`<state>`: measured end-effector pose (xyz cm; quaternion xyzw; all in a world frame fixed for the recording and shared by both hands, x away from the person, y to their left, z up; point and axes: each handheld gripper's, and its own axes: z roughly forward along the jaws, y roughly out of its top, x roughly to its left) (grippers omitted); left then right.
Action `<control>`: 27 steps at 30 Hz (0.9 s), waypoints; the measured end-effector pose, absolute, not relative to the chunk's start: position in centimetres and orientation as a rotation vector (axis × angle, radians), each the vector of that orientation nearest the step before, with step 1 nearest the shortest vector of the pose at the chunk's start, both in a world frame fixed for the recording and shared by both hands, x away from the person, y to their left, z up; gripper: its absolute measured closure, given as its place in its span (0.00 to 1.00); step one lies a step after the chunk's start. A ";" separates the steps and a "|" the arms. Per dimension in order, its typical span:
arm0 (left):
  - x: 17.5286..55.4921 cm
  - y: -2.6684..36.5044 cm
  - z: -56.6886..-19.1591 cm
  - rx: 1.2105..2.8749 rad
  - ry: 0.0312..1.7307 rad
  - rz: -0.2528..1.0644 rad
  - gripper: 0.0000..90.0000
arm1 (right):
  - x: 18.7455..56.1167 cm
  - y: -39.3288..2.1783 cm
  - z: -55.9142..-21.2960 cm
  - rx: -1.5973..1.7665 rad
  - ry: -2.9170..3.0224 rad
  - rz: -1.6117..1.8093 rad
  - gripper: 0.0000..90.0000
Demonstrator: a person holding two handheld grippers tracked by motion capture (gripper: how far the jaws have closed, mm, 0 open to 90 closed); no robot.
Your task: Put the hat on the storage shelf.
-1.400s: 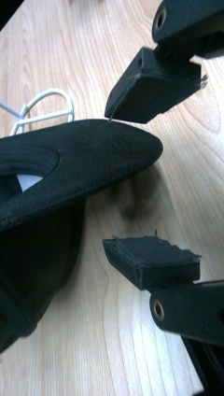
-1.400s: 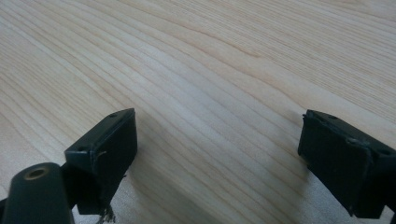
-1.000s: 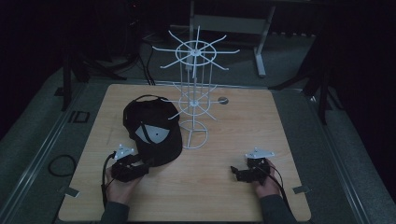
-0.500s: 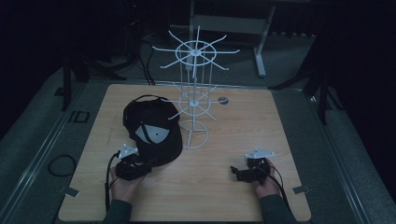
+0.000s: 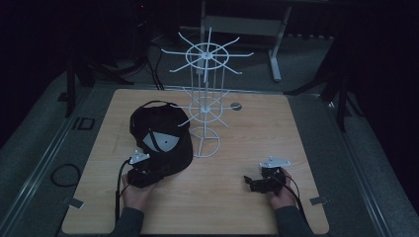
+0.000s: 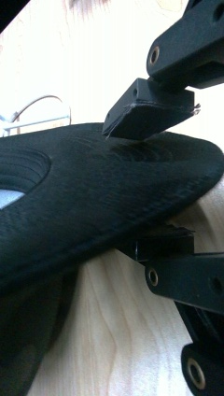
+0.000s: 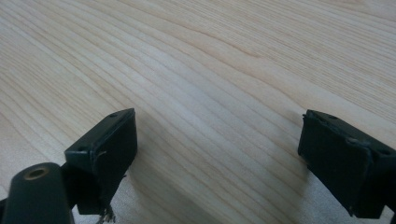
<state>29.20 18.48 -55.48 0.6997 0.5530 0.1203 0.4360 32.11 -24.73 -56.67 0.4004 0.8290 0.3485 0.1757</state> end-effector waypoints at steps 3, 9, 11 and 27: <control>29.4 18.3 -55.3 1.744 1.364 0.299 0.54 | 32.1 -24.7 -56.7 1.133 2.348 0.987 0.13; 30.0 17.8 -55.6 1.779 1.365 0.270 0.56 | 32.1 -24.7 -56.7 1.133 2.348 0.987 0.13; 30.0 17.9 -55.3 1.768 1.355 0.256 0.65 | 32.1 -24.7 -56.7 1.133 2.348 0.987 0.13; 29.7 20.1 -53.0 1.667 1.357 0.216 0.91 | 32.1 -24.7 -56.7 1.133 2.348 0.987 0.13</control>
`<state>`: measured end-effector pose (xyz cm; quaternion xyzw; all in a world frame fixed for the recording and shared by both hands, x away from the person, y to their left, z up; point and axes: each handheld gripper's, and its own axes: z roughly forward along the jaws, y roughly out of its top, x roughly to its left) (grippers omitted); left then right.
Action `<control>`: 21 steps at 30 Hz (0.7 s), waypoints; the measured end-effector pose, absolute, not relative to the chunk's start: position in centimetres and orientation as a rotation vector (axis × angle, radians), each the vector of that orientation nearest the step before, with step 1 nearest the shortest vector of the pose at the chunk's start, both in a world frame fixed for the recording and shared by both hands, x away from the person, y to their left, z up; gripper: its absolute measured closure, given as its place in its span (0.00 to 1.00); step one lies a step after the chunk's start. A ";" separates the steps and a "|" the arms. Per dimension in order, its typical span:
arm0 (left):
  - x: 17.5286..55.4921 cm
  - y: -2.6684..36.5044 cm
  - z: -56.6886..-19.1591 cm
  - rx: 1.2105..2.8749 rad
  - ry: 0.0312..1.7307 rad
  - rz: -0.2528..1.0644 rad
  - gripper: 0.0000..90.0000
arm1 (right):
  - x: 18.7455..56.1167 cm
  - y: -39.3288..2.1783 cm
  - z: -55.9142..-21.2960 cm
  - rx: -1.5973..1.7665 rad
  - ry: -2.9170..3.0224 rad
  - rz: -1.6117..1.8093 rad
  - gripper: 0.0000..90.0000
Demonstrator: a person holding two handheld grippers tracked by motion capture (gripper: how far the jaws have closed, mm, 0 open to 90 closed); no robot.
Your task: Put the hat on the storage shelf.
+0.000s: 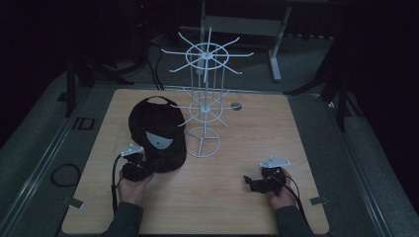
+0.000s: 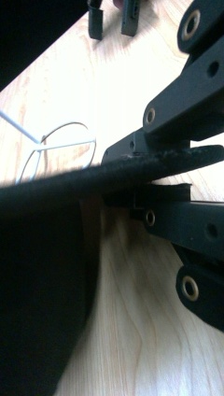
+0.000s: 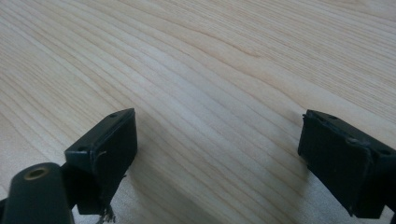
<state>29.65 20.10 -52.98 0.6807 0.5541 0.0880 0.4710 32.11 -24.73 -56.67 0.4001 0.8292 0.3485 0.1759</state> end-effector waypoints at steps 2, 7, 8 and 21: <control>29.6 20.2 -52.9 1.664 1.358 0.219 0.93 | 32.1 -24.7 -56.7 1.134 2.348 0.987 0.13; 29.3 21.1 -52.1 1.658 1.357 0.282 0.96 | 32.1 -24.7 -56.7 1.133 2.349 0.987 0.13; 29.3 21.1 -51.9 1.660 1.360 0.287 0.96 | 32.1 -24.7 -56.7 1.133 2.349 0.987 0.13; 28.8 23.6 -50.4 1.612 1.391 0.376 0.96 | 32.1 -24.7 -56.7 1.127 2.355 0.990 0.13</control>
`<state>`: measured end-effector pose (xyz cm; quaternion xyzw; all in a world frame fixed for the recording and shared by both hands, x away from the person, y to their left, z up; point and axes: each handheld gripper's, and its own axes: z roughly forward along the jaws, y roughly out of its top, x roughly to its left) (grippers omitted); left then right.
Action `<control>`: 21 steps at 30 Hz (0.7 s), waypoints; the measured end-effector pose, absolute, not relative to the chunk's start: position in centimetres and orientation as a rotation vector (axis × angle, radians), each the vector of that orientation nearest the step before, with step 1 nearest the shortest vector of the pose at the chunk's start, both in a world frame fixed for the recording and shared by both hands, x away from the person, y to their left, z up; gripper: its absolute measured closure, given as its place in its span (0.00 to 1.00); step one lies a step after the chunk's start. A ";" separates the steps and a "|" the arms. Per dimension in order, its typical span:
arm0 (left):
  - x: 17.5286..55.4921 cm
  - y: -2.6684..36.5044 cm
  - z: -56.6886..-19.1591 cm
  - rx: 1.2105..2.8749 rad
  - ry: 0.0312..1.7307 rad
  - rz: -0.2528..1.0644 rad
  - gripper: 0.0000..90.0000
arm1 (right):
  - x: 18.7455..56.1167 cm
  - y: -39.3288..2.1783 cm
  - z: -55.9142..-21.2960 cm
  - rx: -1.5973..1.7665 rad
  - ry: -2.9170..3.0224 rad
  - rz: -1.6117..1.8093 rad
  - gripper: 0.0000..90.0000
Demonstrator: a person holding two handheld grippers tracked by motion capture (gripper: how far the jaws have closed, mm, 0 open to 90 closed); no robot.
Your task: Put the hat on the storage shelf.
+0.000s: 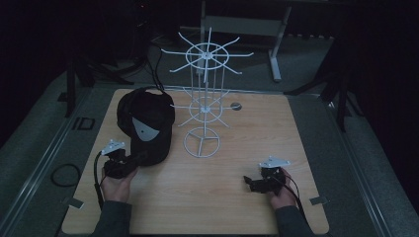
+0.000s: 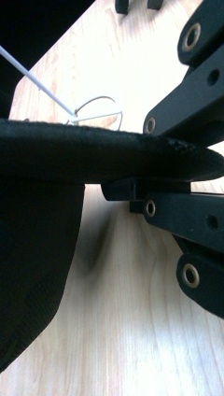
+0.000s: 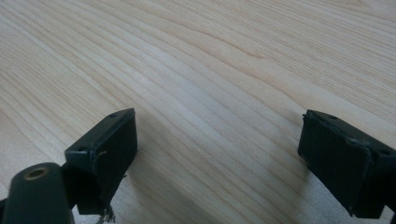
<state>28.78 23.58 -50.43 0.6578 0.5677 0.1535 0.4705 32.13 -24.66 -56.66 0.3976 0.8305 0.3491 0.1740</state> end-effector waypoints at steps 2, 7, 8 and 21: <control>28.7 23.8 -50.3 1.606 1.389 0.384 0.96 | 32.1 -24.7 -56.7 1.125 2.356 0.990 0.13; 28.9 24.0 -49.8 1.621 1.385 0.409 0.96 | 32.1 -24.7 -56.7 1.125 2.356 0.990 0.13; 28.9 24.0 -49.7 1.626 1.384 0.415 0.96 | 32.1 -24.7 -56.7 1.125 2.357 0.990 0.13; 29.4 24.7 -48.1 1.613 1.356 0.455 0.96 | 32.1 -24.7 -56.7 1.124 2.355 0.991 0.13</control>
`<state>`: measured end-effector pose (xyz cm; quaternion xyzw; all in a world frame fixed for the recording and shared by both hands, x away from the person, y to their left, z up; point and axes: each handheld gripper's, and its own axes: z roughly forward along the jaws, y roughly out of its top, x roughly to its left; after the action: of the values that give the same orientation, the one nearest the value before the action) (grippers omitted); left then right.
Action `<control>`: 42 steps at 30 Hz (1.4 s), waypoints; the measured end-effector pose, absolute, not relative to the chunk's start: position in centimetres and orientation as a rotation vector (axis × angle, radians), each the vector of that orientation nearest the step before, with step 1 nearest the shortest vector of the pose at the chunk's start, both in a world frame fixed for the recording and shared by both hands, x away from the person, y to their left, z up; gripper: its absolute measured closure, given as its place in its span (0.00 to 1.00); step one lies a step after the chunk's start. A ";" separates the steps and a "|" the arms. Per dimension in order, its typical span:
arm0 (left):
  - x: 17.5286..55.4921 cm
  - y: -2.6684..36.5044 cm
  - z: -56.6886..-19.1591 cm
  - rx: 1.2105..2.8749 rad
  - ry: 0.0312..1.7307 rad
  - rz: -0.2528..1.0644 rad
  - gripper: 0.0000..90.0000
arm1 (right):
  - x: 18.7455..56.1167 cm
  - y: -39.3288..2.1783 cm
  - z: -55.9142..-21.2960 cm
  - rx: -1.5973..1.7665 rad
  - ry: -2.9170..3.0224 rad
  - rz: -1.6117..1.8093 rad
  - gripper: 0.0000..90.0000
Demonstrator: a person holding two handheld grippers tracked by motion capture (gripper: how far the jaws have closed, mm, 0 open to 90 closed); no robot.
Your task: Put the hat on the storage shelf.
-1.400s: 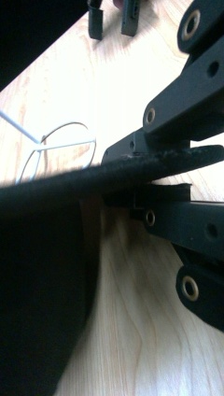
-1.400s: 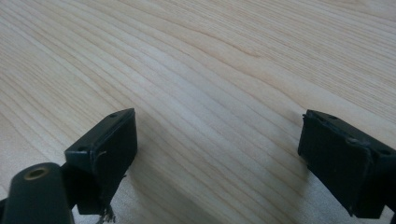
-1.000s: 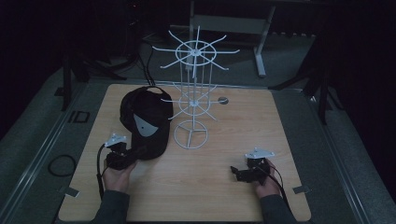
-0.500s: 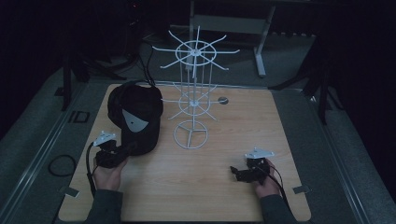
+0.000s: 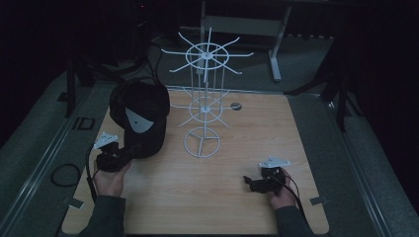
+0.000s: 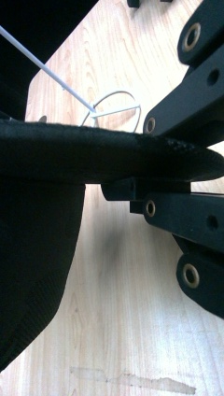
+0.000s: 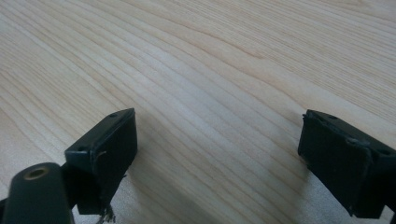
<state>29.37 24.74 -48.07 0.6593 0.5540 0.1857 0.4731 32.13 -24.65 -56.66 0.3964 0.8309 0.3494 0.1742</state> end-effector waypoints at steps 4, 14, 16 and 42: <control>29.4 24.8 -47.8 1.613 1.351 0.464 0.96 | 32.1 -24.7 -56.7 1.124 2.356 0.991 0.13; 29.4 24.7 -47.0 1.611 1.318 0.518 0.96 | 32.1 -24.7 -56.7 1.123 2.356 0.991 0.13; 29.3 24.5 -46.8 1.614 1.306 0.533 0.96 | 32.1 -24.7 -56.7 1.123 2.356 0.990 0.13; 29.1 22.9 -46.0 1.604 1.269 0.587 0.96 | 32.1 -24.7 -56.7 1.122 2.356 0.990 0.13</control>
<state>29.09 22.87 -46.01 0.6590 0.5213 0.2412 0.4856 32.14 -24.66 -56.66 0.3957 0.8313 0.3493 0.1742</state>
